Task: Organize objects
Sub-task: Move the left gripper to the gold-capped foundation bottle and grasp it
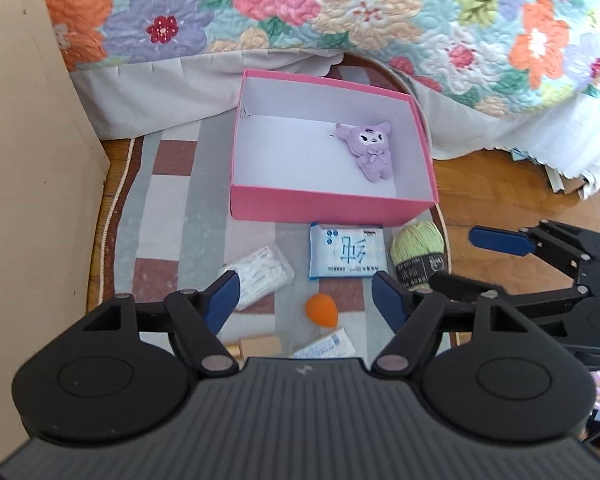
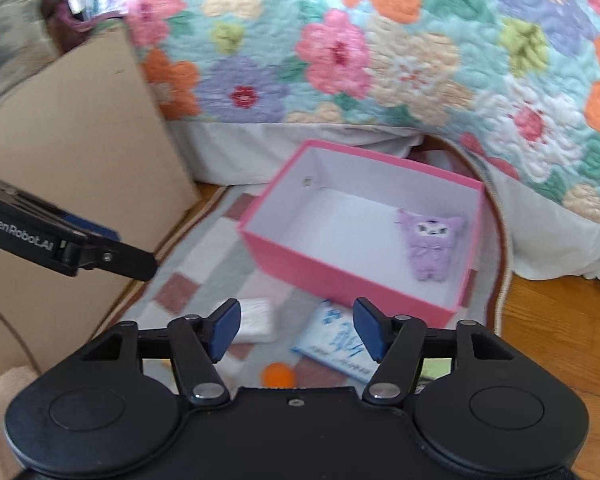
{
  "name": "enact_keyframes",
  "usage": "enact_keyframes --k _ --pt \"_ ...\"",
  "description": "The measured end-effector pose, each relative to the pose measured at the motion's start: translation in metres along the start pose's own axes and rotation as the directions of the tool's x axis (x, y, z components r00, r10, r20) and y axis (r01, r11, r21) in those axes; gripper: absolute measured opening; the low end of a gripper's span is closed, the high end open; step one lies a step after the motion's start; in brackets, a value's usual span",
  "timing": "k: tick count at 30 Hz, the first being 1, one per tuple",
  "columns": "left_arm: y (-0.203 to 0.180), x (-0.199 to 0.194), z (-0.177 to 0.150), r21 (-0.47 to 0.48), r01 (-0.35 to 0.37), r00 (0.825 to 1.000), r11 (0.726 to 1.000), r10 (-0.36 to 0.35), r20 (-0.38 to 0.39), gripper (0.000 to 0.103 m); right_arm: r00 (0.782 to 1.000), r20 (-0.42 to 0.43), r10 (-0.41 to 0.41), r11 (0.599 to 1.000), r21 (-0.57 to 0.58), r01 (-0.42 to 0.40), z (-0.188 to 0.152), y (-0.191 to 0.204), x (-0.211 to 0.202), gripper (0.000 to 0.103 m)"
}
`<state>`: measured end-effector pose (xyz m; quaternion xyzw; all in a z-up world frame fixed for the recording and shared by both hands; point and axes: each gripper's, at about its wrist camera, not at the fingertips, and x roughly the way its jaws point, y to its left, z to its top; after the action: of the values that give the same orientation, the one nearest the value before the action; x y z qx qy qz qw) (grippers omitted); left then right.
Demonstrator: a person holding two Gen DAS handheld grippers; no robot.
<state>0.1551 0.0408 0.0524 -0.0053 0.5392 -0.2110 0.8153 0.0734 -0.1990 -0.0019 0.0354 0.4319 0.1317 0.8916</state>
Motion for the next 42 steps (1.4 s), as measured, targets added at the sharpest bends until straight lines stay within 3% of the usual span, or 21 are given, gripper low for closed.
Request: enact_keyframes --k 4,7,13,17,20,28,35,42 --pt "0.001 -0.013 -0.023 0.035 -0.017 1.0 0.999 0.017 0.021 0.086 0.995 -0.038 0.087 0.994 -0.061 -0.09 -0.007 0.026 -0.006 0.075" --pt "0.007 -0.009 -0.043 0.036 -0.051 0.999 0.998 0.051 0.004 0.086 0.984 -0.084 0.155 0.982 -0.095 -0.163 -0.016 0.041 -0.003 0.075" --pt "0.029 0.011 -0.069 -0.008 -0.037 0.998 0.999 0.037 -0.046 0.086 0.961 -0.17 0.22 0.961 -0.129 -0.243 -0.036 0.061 0.015 0.077" --pt "0.037 0.03 -0.075 0.041 -0.062 0.995 0.997 0.065 -0.072 0.086 0.935 -0.237 0.263 0.934 -0.183 -0.308 -0.047 0.073 0.038 0.08" --pt "0.047 0.052 -0.074 0.034 -0.084 0.992 0.996 0.086 -0.093 0.087 0.917 -0.298 0.266 0.925 -0.19 -0.33 -0.055 0.075 0.069 0.08" --pt "0.079 0.132 -0.069 -0.104 -0.039 0.978 0.994 0.017 -0.206 0.087 0.89 -0.395 0.229 0.934 -0.168 -0.315 -0.075 0.065 0.142 0.08" --pt "0.099 0.171 -0.089 -0.229 -0.001 0.972 0.974 -0.052 -0.229 0.087 0.91 -0.375 0.178 0.955 -0.158 -0.251 -0.103 0.061 0.181 0.08" --pt "0.111 0.188 -0.102 -0.266 -0.007 0.983 0.964 -0.042 -0.179 0.083 0.959 -0.25 0.13 0.962 -0.204 -0.183 -0.124 0.076 0.192 0.078"
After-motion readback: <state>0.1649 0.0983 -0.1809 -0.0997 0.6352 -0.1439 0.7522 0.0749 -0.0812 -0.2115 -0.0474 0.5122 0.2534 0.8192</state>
